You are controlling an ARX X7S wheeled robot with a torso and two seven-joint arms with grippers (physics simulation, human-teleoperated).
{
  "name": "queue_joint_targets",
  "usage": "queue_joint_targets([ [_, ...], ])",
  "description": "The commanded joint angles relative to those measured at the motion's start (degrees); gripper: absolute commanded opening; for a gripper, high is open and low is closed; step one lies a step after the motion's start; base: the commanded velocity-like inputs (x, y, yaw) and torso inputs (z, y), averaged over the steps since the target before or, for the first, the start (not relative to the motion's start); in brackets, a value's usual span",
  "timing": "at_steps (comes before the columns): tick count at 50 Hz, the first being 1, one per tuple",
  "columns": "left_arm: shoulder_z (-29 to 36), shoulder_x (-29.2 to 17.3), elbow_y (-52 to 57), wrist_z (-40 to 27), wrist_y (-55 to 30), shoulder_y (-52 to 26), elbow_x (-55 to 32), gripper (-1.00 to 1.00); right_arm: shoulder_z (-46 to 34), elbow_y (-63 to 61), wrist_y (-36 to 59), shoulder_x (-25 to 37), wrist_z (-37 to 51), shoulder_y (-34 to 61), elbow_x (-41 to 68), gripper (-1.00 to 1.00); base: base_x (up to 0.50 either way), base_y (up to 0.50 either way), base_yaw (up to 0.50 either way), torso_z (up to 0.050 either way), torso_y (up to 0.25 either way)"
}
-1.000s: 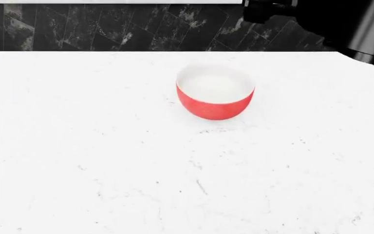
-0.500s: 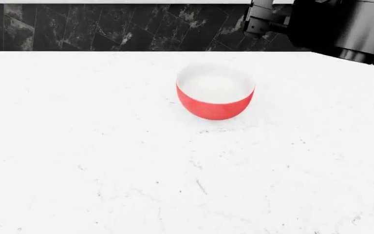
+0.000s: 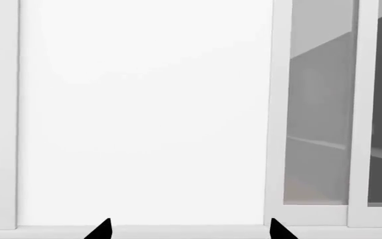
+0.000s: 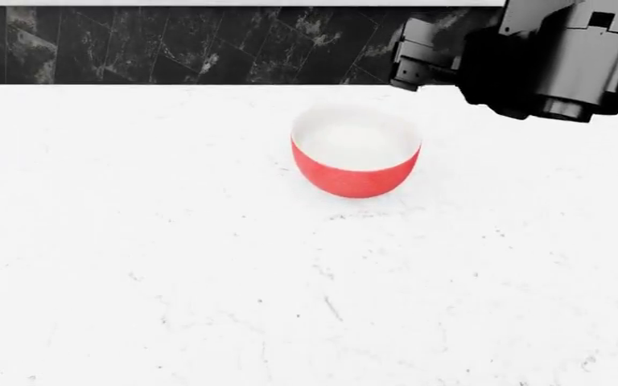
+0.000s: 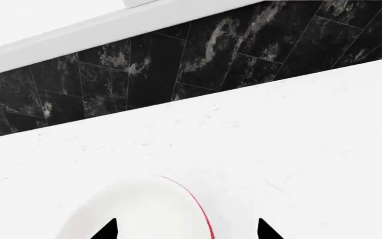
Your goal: Place the two vegetables and bowl onto the tray for setting up a vegetable dip station.
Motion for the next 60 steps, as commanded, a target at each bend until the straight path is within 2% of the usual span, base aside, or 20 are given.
queue_joint_targets([
  [1, 0.2, -0.1, 0.0, 0.0, 0.1, 0.0, -0.1, 1.0, 0.5, -0.5, 0.0, -0.1, 0.4, -2.3, 2.9, 1.0, 0.0, 0.0, 0.0, 0.0, 0.0],
  [10, 0.4, -0.1, -0.1, 0.2, 0.2, 0.0, 0.2, 1.0, 1.3, -1.9, -0.5, 0.4, 2.0, -5.2, 6.3, 1.0, 0.0, 0.0, 0.0, 0.0, 0.0],
  [18, 0.4, -0.2, 0.2, 0.0, 0.2, 0.0, 0.0, 1.0, 0.5, -1.2, -1.3, 0.9, 3.7, -5.7, 4.9, 1.0, 0.0, 0.0, 0.0, 0.0, 0.0],
  [60, 1.0, -0.3, 0.3, -0.2, 0.6, -0.2, -0.4, 1.0, -2.9, 8.3, -1.4, -1.8, -4.0, -8.5, 0.7, 1.0, 0.0, 0.0, 0.0, 0.0, 0.0],
])
